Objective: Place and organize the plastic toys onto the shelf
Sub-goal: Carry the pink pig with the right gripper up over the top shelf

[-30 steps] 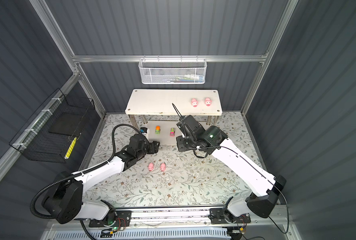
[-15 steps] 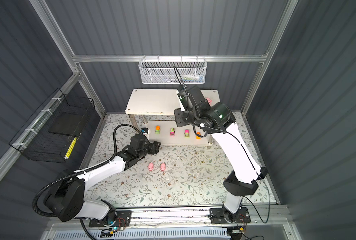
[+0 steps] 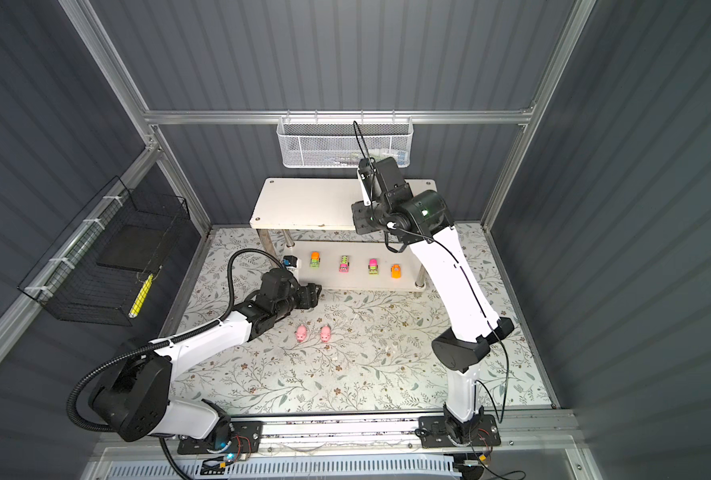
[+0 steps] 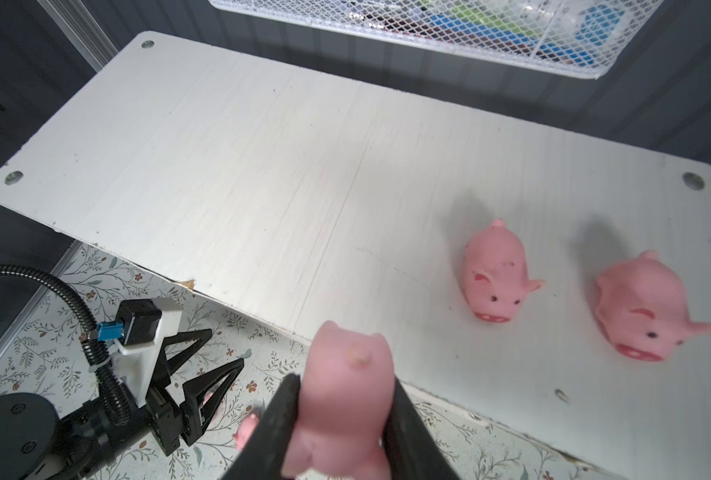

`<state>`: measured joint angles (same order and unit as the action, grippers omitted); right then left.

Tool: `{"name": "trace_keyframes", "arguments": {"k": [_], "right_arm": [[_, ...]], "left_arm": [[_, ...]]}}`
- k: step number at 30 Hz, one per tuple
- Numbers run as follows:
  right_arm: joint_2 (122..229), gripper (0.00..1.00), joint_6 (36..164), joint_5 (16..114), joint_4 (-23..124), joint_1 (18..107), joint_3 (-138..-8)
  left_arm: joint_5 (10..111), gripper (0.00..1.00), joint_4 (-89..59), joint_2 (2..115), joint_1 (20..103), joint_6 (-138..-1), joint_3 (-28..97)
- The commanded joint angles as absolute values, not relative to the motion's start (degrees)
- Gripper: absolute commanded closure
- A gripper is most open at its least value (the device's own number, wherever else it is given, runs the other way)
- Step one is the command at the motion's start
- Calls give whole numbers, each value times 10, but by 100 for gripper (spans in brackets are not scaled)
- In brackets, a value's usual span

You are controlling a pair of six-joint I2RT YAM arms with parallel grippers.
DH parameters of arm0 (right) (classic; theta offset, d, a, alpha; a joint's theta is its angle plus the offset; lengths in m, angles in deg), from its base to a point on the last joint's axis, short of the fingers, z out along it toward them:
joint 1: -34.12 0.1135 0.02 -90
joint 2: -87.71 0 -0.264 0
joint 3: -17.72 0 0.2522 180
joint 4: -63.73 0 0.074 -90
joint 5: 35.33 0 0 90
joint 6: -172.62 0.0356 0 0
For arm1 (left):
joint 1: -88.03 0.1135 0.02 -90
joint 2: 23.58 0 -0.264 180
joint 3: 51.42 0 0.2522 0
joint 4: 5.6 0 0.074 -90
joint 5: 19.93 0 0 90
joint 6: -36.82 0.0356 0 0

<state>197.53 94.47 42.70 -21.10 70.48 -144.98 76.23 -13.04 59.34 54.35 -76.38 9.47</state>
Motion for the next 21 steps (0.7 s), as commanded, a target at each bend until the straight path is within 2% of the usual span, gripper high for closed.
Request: {"name": "trace_keyframes", "arguments": {"k": [1,21], "right_arm": [[1997,66,939,446,-177,698,-1460],[2056,66,938,474,-138,669,-1491]], "left_arm": [[754,25,-124,602,547,-766,97],[750,25,-120,605,551,-765,93]]}}
